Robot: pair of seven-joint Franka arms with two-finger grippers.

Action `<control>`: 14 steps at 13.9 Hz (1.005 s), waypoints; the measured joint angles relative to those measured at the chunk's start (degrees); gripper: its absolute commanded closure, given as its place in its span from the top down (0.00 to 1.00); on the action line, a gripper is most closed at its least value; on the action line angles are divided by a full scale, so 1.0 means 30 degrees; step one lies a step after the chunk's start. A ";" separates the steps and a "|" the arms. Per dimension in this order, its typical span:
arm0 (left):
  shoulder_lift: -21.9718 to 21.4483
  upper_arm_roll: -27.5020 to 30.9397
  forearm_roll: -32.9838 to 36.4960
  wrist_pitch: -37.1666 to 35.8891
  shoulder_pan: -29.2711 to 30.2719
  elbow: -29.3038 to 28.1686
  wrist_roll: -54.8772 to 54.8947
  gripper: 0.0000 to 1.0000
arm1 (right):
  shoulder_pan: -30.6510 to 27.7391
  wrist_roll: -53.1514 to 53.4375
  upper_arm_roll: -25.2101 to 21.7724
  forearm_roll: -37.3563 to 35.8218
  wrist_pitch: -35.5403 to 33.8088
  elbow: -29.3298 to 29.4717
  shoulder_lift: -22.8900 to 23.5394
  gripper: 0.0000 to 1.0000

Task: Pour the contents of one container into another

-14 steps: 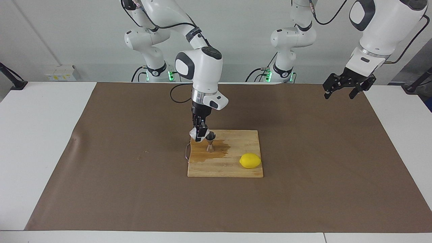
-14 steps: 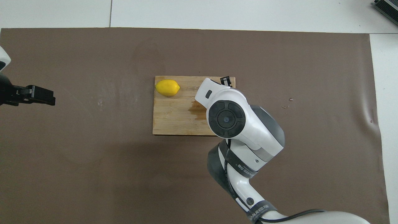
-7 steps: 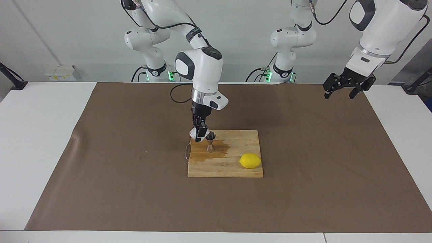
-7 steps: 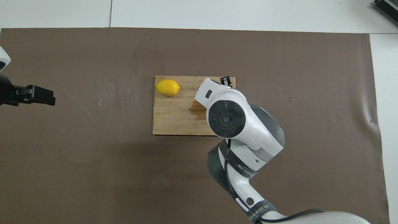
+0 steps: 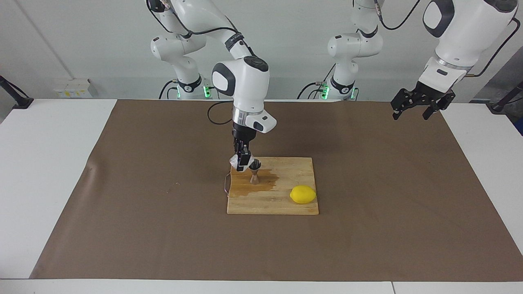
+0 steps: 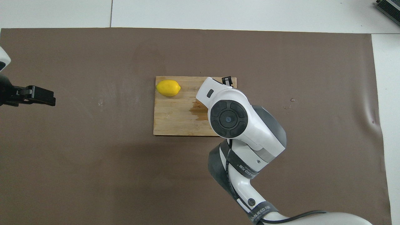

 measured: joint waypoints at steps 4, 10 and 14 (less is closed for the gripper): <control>0.0000 0.0000 0.0000 0.0000 0.0000 0.0000 0.0000 1.00 | -0.0292 0.0019 -0.0003 0.0729 0.0244 0.0076 -0.0204 0.46; -0.0001 0.0000 0.0000 0.0000 0.0000 0.0000 0.0000 1.00 | -0.1788 -0.0790 -0.0012 0.3919 0.0317 0.0142 -0.1117 0.47; -0.0001 0.0000 0.0000 -0.0001 0.0000 0.0000 0.0000 1.00 | -0.3682 -0.4023 -0.0031 0.7930 0.0316 0.0120 -0.1592 0.47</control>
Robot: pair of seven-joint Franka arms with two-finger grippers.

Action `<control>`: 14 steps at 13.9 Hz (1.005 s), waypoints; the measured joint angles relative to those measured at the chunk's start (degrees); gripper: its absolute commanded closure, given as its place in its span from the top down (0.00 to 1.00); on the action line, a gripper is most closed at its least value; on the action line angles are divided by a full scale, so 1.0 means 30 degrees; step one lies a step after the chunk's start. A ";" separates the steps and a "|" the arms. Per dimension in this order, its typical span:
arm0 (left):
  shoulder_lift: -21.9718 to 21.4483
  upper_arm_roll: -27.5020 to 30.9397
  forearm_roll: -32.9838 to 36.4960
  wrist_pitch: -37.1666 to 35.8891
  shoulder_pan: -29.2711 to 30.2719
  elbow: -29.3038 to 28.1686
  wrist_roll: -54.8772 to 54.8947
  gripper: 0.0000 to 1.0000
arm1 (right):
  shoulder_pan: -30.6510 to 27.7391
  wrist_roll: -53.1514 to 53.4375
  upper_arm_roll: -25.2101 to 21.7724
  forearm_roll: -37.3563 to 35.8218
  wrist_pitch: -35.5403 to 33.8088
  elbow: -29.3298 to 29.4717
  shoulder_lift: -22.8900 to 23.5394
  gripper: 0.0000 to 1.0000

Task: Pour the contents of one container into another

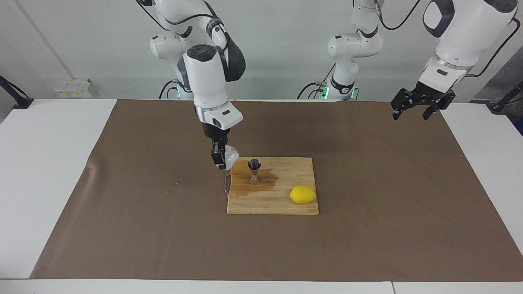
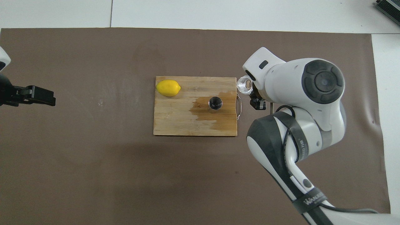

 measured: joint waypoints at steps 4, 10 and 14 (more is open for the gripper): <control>0.0000 0.0000 0.0000 0.0000 0.0000 0.0000 0.0000 1.00 | -0.2152 -0.3221 -0.0014 0.4222 -0.0002 -0.0633 -0.0012 0.47; 0.0000 0.0000 0.0000 0.0000 0.0000 0.0000 0.0000 1.00 | -0.6647 -1.1632 -0.0077 1.0397 0.0637 -0.3664 0.0069 0.49; 0.0000 0.0000 0.0000 0.0000 0.0000 0.0000 0.0000 1.00 | -0.7857 -1.5224 -0.0079 1.2016 0.2263 -0.5276 0.0824 0.50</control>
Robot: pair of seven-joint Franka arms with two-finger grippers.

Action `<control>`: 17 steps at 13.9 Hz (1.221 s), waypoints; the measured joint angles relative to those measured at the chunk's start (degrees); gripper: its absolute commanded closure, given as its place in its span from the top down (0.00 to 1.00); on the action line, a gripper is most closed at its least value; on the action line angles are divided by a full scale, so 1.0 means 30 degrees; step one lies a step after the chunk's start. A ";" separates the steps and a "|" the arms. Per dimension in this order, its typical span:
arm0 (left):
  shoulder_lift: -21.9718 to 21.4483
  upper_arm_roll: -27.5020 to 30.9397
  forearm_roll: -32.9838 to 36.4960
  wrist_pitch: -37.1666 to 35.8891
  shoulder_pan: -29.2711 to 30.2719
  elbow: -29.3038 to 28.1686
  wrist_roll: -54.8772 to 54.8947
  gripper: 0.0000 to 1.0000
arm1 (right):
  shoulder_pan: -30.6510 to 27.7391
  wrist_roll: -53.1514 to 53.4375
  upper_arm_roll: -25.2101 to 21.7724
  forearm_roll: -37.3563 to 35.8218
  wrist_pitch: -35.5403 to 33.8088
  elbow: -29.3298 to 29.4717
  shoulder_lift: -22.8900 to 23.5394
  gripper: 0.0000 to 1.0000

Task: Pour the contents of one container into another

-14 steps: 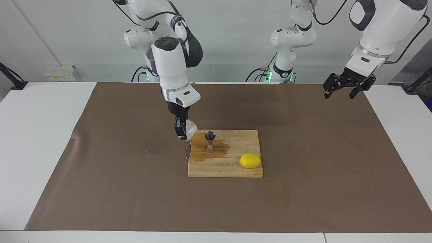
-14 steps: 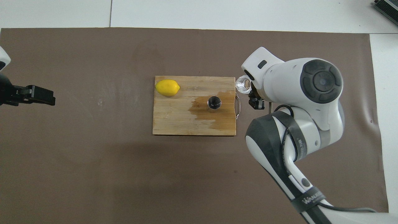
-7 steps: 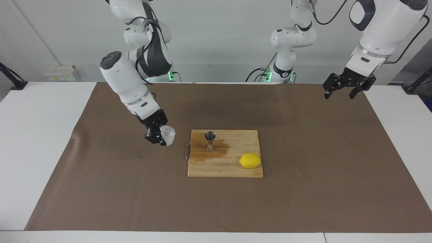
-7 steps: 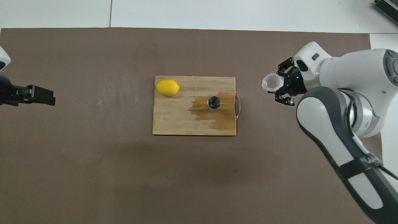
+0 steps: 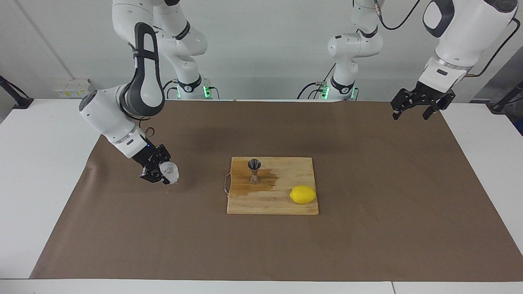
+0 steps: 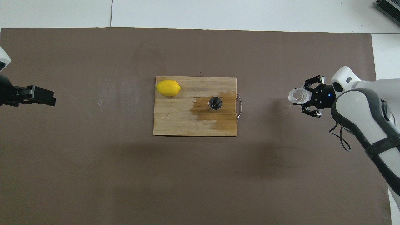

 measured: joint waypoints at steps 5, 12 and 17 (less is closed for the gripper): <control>0.0000 0.0000 0.0000 0.0000 0.0000 0.0000 0.0000 1.00 | -0.0711 -0.1762 0.0008 0.0688 0.0190 -0.0561 0.1245 0.57; 0.0000 0.0000 0.0000 0.0000 0.0000 0.0000 0.0000 1.00 | -0.0866 -0.3401 0.0039 0.1862 0.0286 -0.0487 0.2168 1.00; 0.0000 0.0000 0.0000 0.0000 0.0000 0.0000 0.0000 1.00 | -0.0590 -0.2724 0.0146 0.1861 -0.0154 -0.0125 0.1008 1.00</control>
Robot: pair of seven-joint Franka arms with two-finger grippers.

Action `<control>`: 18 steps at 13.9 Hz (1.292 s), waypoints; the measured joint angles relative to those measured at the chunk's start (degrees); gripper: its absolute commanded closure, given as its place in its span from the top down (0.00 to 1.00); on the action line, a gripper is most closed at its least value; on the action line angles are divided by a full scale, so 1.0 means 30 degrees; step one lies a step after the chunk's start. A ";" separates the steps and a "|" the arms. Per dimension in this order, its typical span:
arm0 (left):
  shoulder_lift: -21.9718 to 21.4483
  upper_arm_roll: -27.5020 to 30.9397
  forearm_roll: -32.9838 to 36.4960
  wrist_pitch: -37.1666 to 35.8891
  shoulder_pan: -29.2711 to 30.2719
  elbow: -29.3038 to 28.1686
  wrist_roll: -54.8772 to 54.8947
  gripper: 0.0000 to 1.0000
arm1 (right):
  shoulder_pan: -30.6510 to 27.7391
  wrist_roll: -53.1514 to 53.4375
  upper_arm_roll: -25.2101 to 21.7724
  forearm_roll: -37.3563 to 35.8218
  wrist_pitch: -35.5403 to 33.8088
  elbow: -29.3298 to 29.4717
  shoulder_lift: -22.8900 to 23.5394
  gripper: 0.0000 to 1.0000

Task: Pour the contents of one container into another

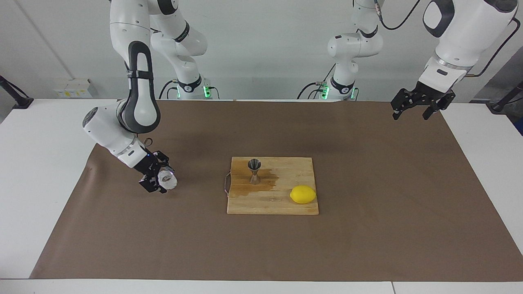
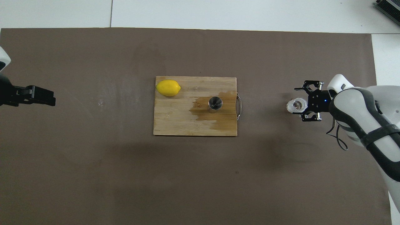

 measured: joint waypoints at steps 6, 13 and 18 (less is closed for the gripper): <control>0.0000 0.0000 0.0000 0.0000 0.0000 0.0000 0.0000 1.00 | 0.0270 1.0612 0.0087 -0.5202 -0.2315 0.0044 -0.2808 1.00; 0.0000 0.0000 0.0000 0.0000 0.0000 0.0000 0.0000 1.00 | 0.1593 2.6973 0.0136 -1.2263 -0.3522 0.0298 -0.3623 1.00; 0.0000 0.0000 0.0000 0.0000 0.0000 0.0000 0.0000 1.00 | 0.1453 3.5962 0.0075 -1.2838 -0.9158 0.2748 -0.4882 1.00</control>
